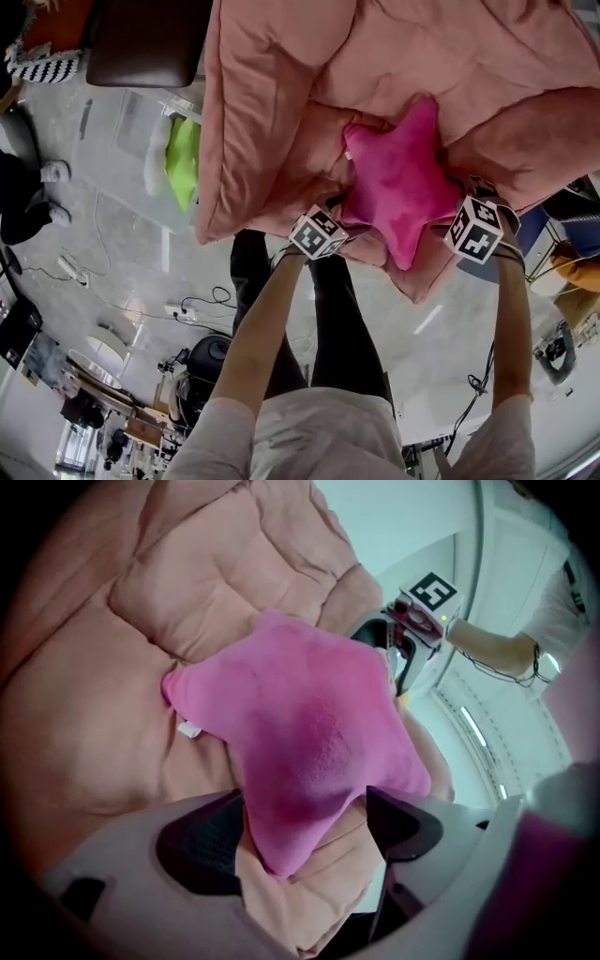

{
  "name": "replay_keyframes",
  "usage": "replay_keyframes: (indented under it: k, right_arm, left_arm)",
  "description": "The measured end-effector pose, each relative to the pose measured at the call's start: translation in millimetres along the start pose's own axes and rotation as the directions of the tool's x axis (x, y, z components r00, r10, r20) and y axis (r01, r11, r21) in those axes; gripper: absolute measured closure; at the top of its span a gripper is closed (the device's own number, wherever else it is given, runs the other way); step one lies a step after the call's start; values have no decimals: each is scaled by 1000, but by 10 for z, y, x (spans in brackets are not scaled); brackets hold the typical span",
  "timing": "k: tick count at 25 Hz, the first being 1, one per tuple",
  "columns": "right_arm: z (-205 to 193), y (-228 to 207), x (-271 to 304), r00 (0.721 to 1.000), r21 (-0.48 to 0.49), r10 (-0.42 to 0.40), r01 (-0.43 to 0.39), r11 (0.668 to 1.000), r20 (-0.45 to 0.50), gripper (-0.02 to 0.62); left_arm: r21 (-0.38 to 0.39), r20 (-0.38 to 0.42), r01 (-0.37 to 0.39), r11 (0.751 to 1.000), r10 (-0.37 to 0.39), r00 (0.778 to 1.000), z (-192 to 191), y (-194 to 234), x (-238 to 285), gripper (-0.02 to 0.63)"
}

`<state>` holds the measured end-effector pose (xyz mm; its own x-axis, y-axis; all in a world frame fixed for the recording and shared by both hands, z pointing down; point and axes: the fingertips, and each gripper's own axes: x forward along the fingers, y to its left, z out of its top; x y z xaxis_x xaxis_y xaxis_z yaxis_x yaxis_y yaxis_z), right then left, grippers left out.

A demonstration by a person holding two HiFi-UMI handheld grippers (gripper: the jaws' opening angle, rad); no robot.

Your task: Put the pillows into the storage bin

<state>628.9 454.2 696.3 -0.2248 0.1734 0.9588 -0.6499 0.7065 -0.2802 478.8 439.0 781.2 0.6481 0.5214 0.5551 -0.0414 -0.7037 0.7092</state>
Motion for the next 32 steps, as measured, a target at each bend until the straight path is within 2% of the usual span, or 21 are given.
replay_keyframes:
  k: [3, 5, 8, 11, 17, 20, 26, 29, 32]
  right_arm:
    - [12, -86, 93, 998, 31, -56, 55, 998, 14, 151]
    - [23, -96, 82, 998, 27, -58, 57, 998, 37, 166]
    - [33, -82, 38, 997, 4, -50, 50, 999, 64, 217]
    - [107, -49, -41, 992, 8, -66, 65, 998, 106, 242]
    - [213, 158, -378, 985, 26, -89, 86, 996, 146, 247]
    - [256, 260, -716, 983, 19, -106, 105, 994, 149, 249]
    - [640, 415, -1420, 967, -12, -152, 158, 987, 204, 249]
    - [872, 380, -1773, 956, -36, -181, 194, 980, 230, 249]
    - [1303, 228, -2038, 937, -99, -193, 230, 968, 292, 252]
  left_arm:
    - [24, -36, 3, 1000, -3, 999, -110, 64, 134, 232]
    - [36, -40, 5, 999, -4, 999, -101, 82, 223, 233]
    - [68, -8, 1, 998, -1, 1000, -41, 73, 236, 255]
    - [65, 22, -16, 998, 15, 1000, 0, 26, 122, 264]
    - [84, 73, -4, 996, -3, 997, 71, -211, -106, 265]
    - [83, 94, 1, 997, -9, 995, 195, -449, -310, 264]
    - [120, 119, -40, 992, 26, 993, 493, -714, -959, 264]
    - [128, 150, -81, 988, 61, 987, 712, -751, -1300, 264]
    - [126, 188, -152, 980, 126, 974, 906, -611, -1766, 264]
